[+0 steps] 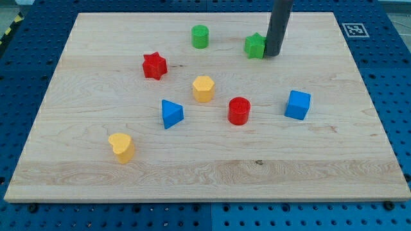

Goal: Move the green star to the right of the green circle

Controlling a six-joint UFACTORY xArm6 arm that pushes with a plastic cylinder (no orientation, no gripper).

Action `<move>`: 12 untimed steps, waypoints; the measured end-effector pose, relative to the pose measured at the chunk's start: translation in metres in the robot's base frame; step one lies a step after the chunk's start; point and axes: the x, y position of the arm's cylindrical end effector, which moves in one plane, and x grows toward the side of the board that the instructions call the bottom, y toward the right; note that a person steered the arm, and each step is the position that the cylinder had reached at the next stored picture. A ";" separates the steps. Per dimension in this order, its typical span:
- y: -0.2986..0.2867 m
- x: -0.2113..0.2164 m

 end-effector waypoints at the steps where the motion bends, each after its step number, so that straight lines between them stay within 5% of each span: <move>1: 0.000 -0.007; 12: -0.037 0.015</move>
